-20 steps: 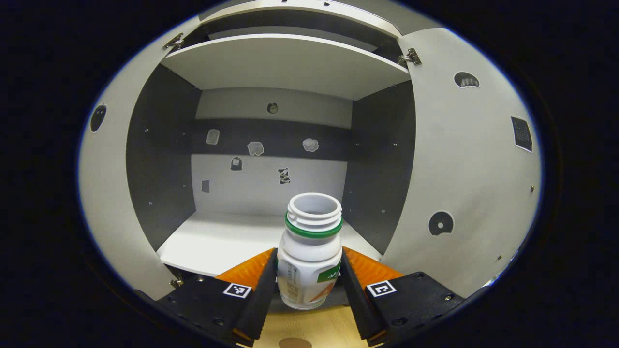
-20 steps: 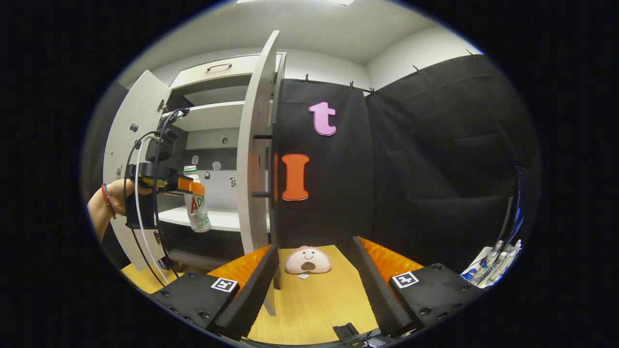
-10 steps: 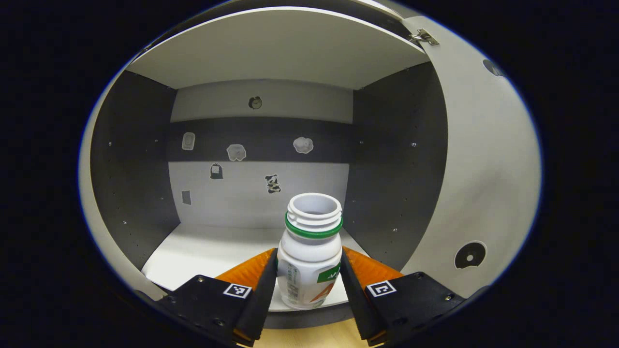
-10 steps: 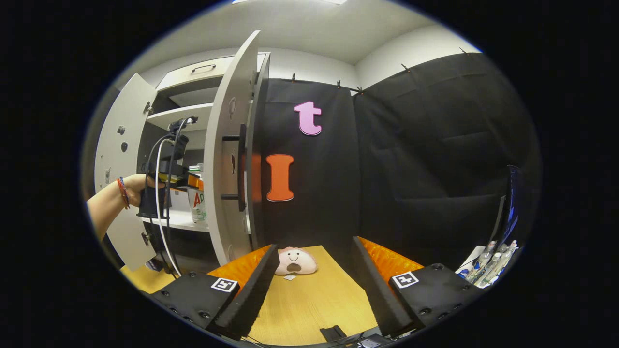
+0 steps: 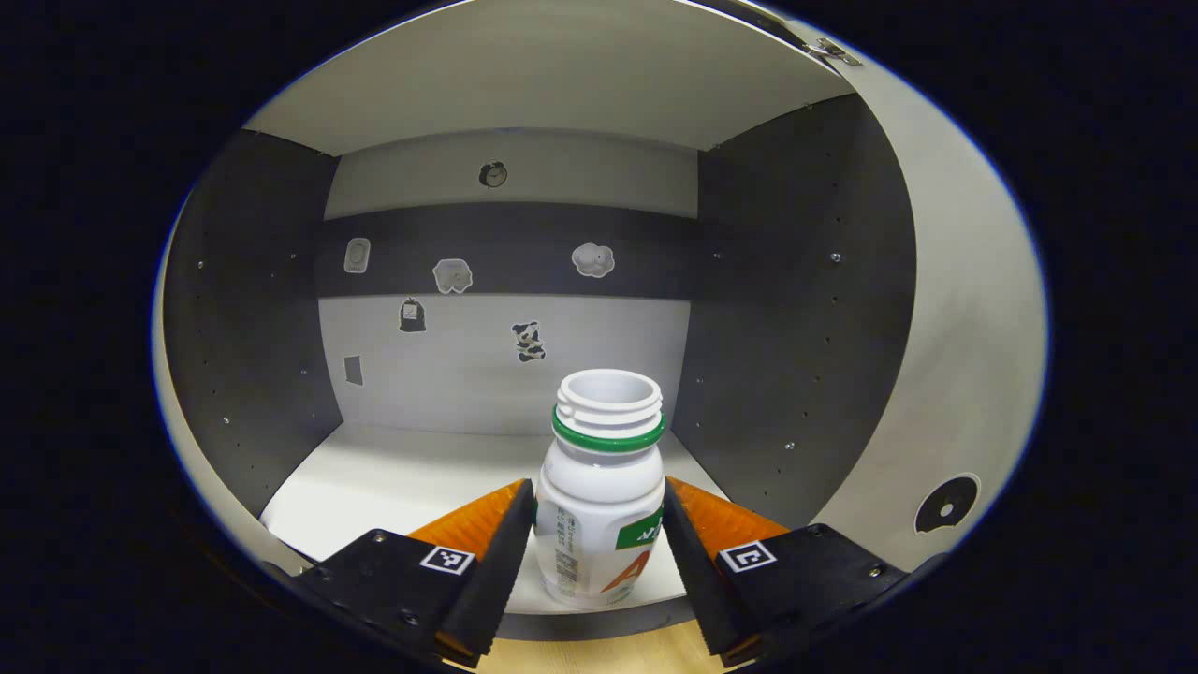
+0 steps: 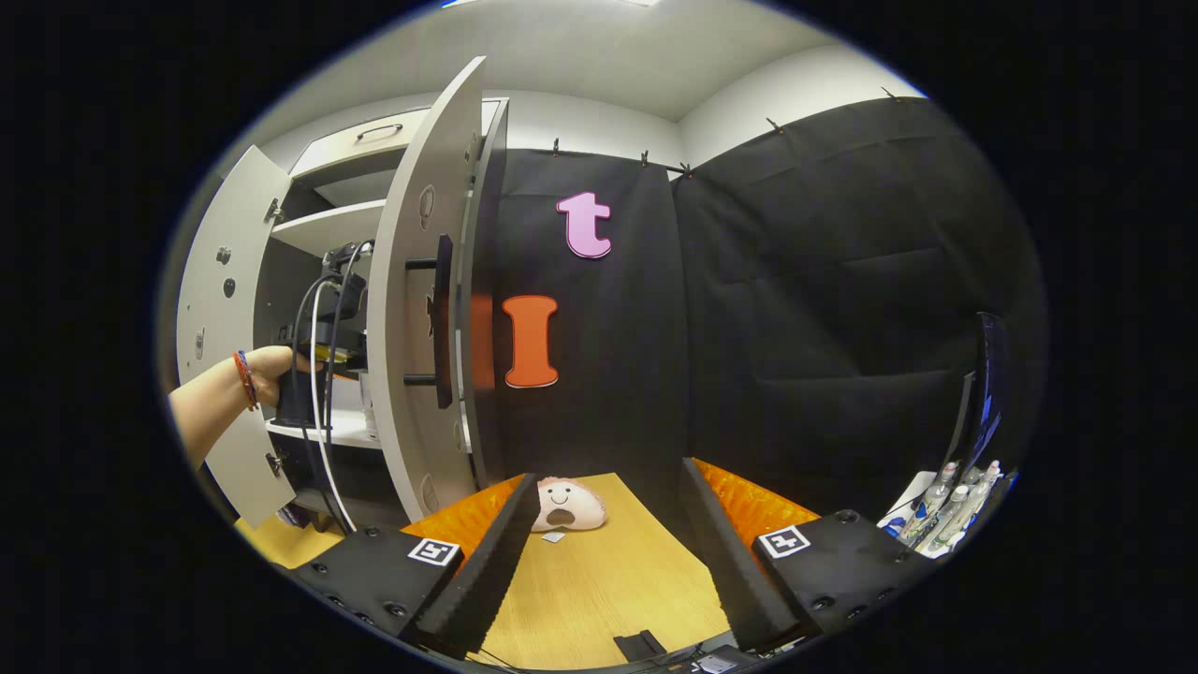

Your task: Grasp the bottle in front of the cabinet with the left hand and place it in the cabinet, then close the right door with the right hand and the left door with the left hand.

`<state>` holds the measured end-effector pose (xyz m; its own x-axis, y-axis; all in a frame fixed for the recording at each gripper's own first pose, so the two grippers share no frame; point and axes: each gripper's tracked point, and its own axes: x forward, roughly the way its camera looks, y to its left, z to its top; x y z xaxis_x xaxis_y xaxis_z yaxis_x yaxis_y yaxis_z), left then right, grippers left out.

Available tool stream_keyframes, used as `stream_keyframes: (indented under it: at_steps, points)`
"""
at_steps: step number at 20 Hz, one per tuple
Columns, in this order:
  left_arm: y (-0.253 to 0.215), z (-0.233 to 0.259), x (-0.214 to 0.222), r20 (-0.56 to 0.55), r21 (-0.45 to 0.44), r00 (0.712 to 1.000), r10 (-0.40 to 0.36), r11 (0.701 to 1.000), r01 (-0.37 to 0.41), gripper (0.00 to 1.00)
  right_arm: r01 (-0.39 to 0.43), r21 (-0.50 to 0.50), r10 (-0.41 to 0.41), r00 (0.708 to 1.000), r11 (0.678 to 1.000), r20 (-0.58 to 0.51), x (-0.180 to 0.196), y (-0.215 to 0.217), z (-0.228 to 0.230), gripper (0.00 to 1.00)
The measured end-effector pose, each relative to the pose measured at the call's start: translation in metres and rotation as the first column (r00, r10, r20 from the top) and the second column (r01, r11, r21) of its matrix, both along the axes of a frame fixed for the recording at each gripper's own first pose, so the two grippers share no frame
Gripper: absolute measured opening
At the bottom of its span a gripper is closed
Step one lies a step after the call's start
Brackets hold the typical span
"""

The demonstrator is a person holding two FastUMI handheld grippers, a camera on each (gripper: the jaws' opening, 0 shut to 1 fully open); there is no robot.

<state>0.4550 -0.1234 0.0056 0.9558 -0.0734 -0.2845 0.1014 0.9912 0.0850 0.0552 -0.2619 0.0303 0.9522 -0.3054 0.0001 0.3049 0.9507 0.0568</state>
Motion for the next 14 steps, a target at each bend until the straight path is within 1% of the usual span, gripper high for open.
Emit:
stream_keyframes:
  at_steps: [3,5,9,13,14]
  points:
    - [0.008,0.001,0.002,0.010,-0.004,1.000,0.019,1.000,-0.019,0.95,0.001,-0.014,0.000,1.000,1.000,0.006,0.003,-0.003,0.001,0.99]
    - [0.007,0.007,-0.002,0.030,-0.005,1.000,0.008,1.000,-0.008,0.96,-0.002,-0.017,0.002,1.000,1.000,0.008,0.004,-0.003,0.001,1.00]
    - [0.007,0.026,-0.023,0.078,0.002,0.997,-0.012,1.000,0.012,0.95,-0.033,0.014,0.033,0.999,0.999,-0.001,0.011,0.007,-0.001,0.99]
    - [0.017,0.049,-0.060,0.125,-0.014,0.992,-0.015,1.000,0.017,0.95,-0.044,0.015,0.044,0.999,0.999,-0.007,0.016,0.011,0.000,1.00]
    - [0.020,0.055,-0.071,0.136,-0.021,0.991,-0.016,1.000,0.019,0.97,-0.047,0.011,0.047,0.999,0.999,-0.008,0.018,0.011,0.000,1.00]
